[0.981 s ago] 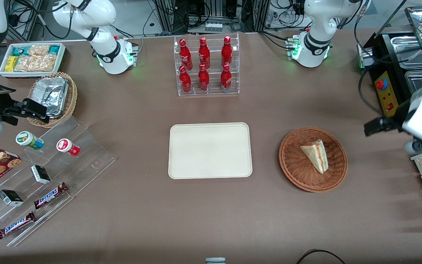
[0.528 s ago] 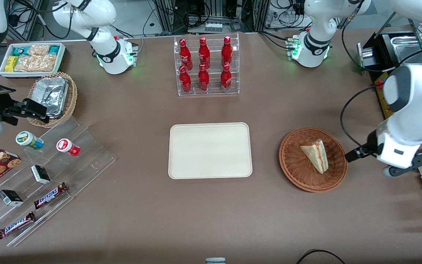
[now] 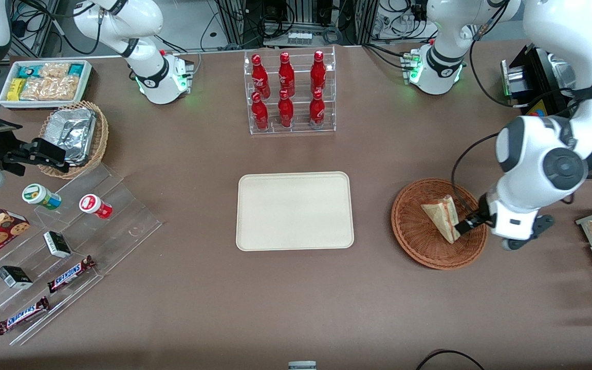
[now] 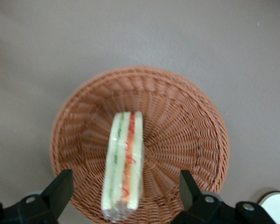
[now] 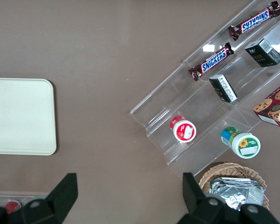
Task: Place sandwich from basket to tray
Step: 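Lower the left gripper and close it on the wrapped sandwich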
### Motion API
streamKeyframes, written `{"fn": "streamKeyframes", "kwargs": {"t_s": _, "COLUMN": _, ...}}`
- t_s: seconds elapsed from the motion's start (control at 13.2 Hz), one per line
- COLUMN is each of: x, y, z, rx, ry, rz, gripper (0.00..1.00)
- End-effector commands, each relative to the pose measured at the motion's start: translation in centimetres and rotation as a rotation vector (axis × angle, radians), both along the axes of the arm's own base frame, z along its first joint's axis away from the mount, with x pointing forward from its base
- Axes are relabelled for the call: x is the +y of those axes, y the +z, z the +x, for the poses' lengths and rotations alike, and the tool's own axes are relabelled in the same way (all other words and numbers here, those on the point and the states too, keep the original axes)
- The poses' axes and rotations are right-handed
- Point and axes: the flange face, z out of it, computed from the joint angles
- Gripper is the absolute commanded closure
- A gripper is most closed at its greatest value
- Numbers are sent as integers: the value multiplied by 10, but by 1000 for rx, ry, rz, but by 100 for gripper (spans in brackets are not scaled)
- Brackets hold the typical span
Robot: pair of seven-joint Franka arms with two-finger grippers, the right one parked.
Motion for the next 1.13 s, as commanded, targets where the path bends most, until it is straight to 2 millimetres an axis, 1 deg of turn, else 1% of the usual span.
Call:
{"fn": "streamKeyframes", "kwargs": {"t_s": 0.0, "x": -11, "y": -17, "z": -10, "rx": 1, "ry": 6, "rz": 14, "gripper": 0}}
{"fn": "streamKeyframes", "kwargs": {"t_s": 0.23, "x": -15, "y": -34, "z": -21, "rx": 5, "ry": -4, "rz": 16, "gripper": 0}}
{"fn": "streamKeyframes", "kwargs": {"t_s": 0.3, "x": -19, "y": -45, "z": -29, "rx": 24, "ry": -32, "rz": 38, "gripper": 0}}
{"fn": "streamKeyframes", "kwargs": {"t_s": 0.38, "x": -17, "y": -53, "z": -35, "rx": 35, "ry": -48, "rz": 73, "gripper": 0}}
{"fn": "streamKeyframes", "kwargs": {"t_s": 0.68, "x": -18, "y": -70, "z": -48, "rx": 21, "ry": -38, "rz": 76, "gripper": 0}}
{"fn": "streamKeyframes", "kwargs": {"t_s": 0.98, "x": -18, "y": -78, "z": -50, "rx": 18, "ry": -37, "rz": 72, "gripper": 0}}
{"fn": "streamKeyframes", "kwargs": {"t_s": 1.06, "x": -18, "y": -81, "z": -50, "rx": 17, "ry": -38, "rz": 71, "gripper": 1}}
